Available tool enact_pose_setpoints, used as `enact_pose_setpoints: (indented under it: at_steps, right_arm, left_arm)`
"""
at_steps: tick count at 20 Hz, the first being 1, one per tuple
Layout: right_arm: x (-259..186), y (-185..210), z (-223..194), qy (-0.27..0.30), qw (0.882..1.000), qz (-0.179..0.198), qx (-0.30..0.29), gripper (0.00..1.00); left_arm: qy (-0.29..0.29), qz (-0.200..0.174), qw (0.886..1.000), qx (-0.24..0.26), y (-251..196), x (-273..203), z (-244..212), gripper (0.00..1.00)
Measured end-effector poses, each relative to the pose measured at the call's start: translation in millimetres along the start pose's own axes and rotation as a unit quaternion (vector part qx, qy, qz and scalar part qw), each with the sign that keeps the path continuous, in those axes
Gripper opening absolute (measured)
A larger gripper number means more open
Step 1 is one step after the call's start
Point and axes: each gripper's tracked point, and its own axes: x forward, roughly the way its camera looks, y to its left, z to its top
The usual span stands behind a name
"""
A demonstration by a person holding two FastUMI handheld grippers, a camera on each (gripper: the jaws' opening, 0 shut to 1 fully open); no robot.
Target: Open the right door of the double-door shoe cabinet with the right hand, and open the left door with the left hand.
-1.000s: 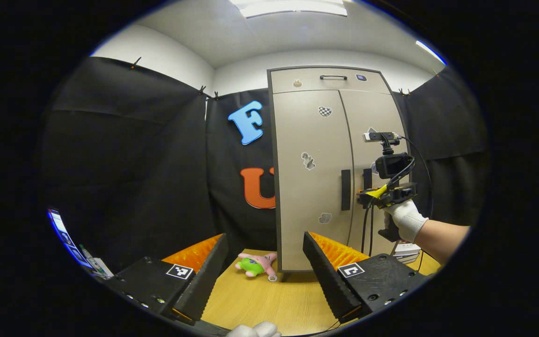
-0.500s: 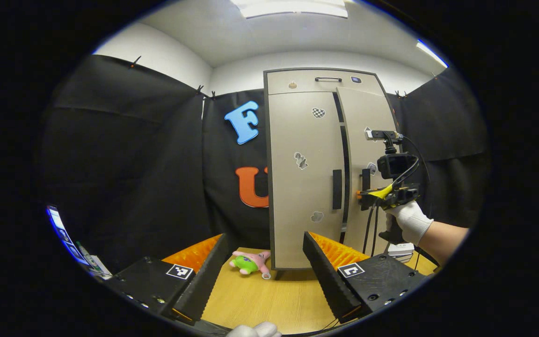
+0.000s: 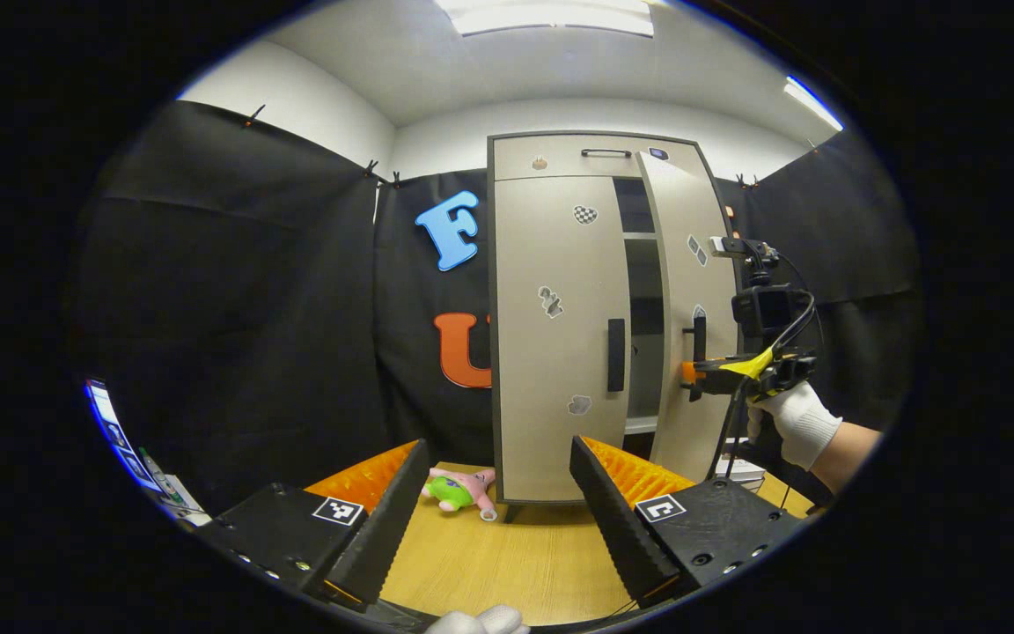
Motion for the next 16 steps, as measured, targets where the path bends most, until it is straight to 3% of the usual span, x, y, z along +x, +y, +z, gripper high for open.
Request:
enact_pose_setpoints:
  at_steps: [16]
  right_arm:
    - [-79.0, -83.5, -12.9, -0.002, 1.000, -0.011, 0.018, 0.13]
  left_arm:
    - [-0.002, -0.043, 0.999, 0.008, -31.9, 5.8, 2.5, 0.96]
